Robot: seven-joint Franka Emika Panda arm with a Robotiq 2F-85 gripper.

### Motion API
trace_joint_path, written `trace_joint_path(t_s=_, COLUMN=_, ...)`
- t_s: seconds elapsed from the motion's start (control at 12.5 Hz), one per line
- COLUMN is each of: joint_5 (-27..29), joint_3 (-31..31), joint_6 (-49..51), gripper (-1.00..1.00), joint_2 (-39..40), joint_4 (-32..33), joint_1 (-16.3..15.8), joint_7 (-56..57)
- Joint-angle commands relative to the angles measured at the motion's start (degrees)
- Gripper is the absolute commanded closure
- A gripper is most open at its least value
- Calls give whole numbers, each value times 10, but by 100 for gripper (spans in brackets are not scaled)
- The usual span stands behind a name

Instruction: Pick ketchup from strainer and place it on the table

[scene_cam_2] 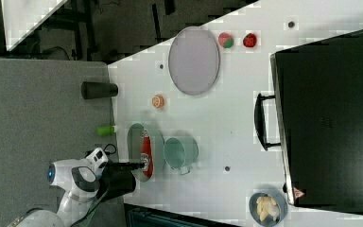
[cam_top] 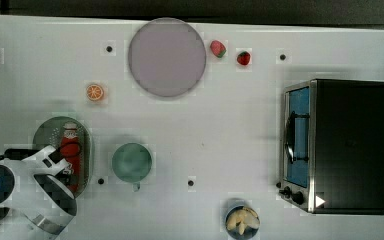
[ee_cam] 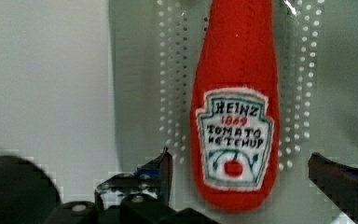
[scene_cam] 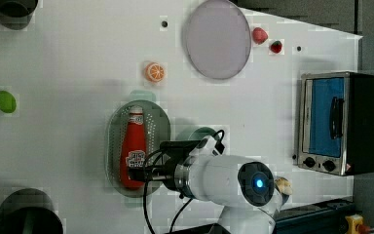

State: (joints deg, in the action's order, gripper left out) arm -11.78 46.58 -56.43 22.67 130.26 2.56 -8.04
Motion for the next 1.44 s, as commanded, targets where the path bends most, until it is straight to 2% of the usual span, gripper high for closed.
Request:
trace_joint_path(t_s=0.08, joint_5=-55, joint_3=-10, joint_6=-28, gripper=-100, joint_2=33, joint_4=-9, joint_1=-3, joint_7=-70)
trace_joint_path(t_s=0.56, joint_5=-145, joint_3=-61, joint_6=-55, gripper=-100, joint_2=111, joint_4=-45, joint_1=-39, joint_7=-122)
trace_joint_path(t_s=0.64, joint_5=-150, joint_3=-68, joint_6=-55, gripper=-91, joint_2=122, joint_4=-53, joint_1=-48, joint_7=-129)
trace_joint_path(t_s=0.88, joint_5=-150, joint_3=-81, joint_6=-58, gripper=-21, joint_2=134, joint_4=-64, joint_1=-64, joint_7=-130)
trace_joint_path(t_s=1.2, joint_5=-139, joint_3=-57, joint_6=-54, gripper=-21, joint_2=89, joint_4=-56, joint_1=-48, joint_7=-130)
trace_joint_path(t_s=1.44, joint_5=-67, joint_3=-1, joint_6=-37, gripper=-21, joint_2=18, joint_4=-52, joint_1=-7, joint_7=-130)
